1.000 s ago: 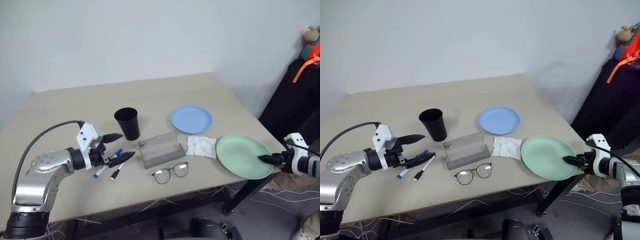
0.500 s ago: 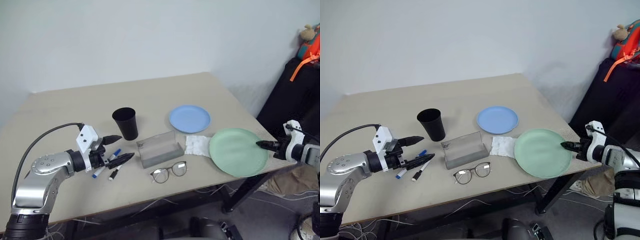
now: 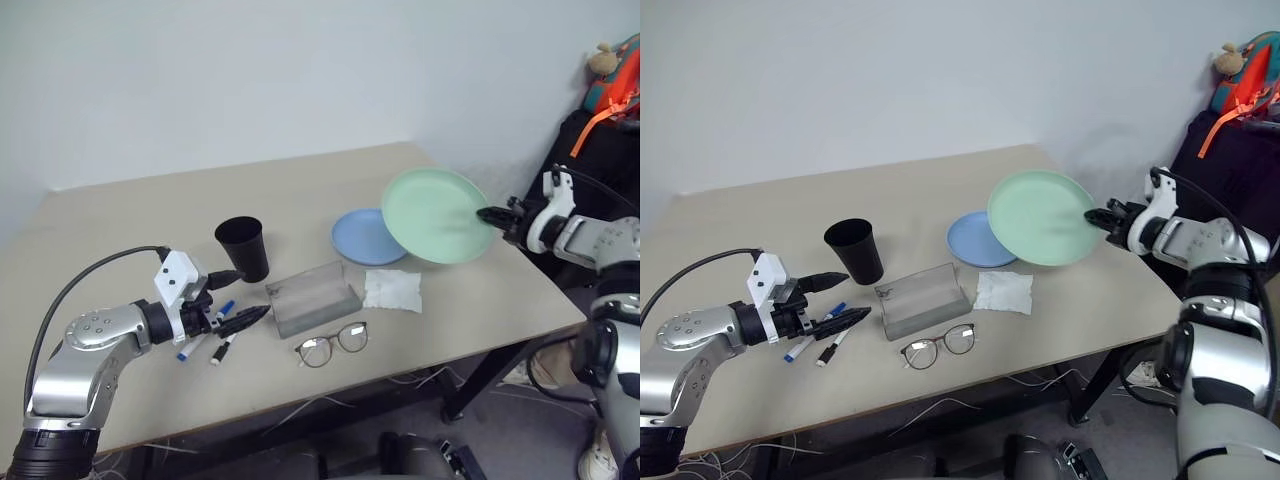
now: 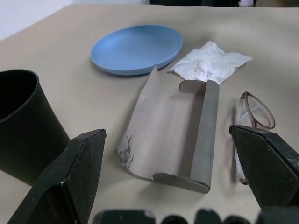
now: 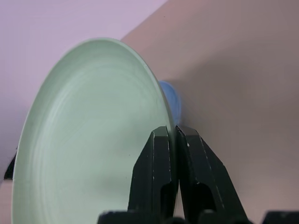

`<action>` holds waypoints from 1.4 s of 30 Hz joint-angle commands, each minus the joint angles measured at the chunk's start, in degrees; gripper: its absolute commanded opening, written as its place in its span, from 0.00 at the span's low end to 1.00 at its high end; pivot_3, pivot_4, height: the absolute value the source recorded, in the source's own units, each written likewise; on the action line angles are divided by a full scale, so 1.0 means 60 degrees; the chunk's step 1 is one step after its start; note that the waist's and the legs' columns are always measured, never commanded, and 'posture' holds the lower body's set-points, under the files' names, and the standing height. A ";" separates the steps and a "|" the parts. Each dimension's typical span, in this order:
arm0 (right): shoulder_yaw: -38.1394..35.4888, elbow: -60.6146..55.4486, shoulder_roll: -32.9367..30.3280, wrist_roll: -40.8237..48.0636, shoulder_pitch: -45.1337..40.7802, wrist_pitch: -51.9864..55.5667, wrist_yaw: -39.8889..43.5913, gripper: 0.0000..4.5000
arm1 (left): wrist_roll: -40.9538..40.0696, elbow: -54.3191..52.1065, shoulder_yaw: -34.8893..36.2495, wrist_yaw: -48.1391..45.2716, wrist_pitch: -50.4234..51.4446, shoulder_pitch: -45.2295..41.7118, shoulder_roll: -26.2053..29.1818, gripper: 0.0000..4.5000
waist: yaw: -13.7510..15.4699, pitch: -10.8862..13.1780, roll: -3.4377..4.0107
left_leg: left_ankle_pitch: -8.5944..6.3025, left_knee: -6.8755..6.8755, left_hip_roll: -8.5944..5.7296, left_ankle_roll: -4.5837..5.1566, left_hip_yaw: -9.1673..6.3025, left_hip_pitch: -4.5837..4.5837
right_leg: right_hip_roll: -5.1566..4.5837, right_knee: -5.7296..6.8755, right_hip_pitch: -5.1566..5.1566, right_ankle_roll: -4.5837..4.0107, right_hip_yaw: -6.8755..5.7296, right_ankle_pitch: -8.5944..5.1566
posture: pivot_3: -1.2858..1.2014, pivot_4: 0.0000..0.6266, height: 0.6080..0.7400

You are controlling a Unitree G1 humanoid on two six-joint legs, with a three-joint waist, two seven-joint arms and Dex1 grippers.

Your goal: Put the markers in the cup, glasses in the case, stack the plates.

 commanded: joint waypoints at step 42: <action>0.3029 -0.1536 0.0859 -0.2479 0.0789 -0.3188 0.2317 0.99 | -0.0265 -0.1000 0.0356 0.0752 0.0302 0.0283 -0.0042 1.00 | -0.0245 -0.0047 -0.0077 | -0.0007 -0.0102 -0.0456 0.0120 -0.0517 0.0069 | 0.0741 0.0135 0.0150 -0.0189 0.1466 0.0108 | 0.52 0.00 0.97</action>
